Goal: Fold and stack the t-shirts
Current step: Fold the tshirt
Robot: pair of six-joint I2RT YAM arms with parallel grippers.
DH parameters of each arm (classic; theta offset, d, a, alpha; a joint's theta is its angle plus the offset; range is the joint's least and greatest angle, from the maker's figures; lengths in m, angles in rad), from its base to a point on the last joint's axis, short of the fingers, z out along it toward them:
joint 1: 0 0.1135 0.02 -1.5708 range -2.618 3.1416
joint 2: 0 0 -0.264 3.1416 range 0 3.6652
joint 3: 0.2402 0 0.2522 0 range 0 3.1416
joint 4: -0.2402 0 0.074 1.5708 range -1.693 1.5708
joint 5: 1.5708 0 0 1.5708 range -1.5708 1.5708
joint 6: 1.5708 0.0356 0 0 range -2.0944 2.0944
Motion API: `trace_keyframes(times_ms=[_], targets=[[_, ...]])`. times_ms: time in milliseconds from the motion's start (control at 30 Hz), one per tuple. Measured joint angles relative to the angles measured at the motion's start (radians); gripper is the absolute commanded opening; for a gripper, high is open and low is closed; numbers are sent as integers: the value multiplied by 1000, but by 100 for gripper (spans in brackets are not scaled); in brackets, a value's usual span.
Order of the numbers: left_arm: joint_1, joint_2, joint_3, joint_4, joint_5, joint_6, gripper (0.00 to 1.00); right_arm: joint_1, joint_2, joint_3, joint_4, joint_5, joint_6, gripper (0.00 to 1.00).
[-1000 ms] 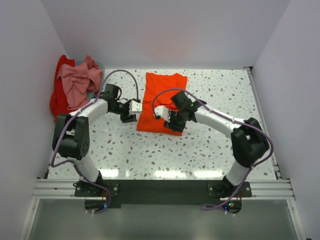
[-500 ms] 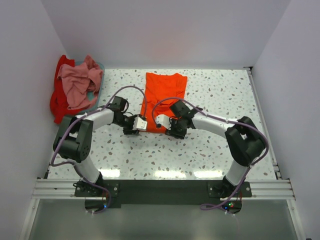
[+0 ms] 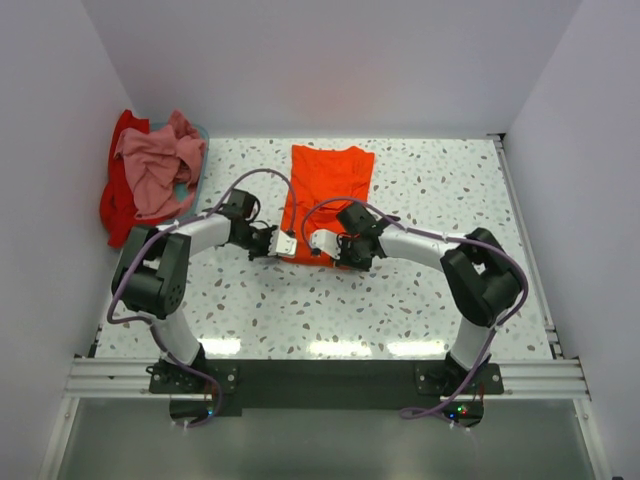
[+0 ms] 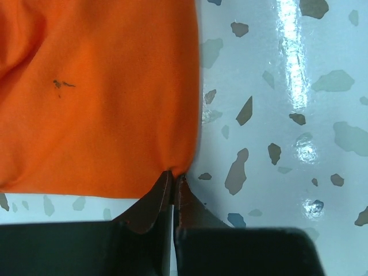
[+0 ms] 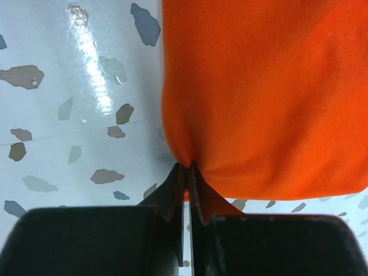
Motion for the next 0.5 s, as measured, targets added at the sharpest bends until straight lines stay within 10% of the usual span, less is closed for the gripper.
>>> trace_keyframes(times_ms=[500], targets=[[-15,-84,146,-49,34,-239,0,-173,-84,142,-161,-92,-108,0]])
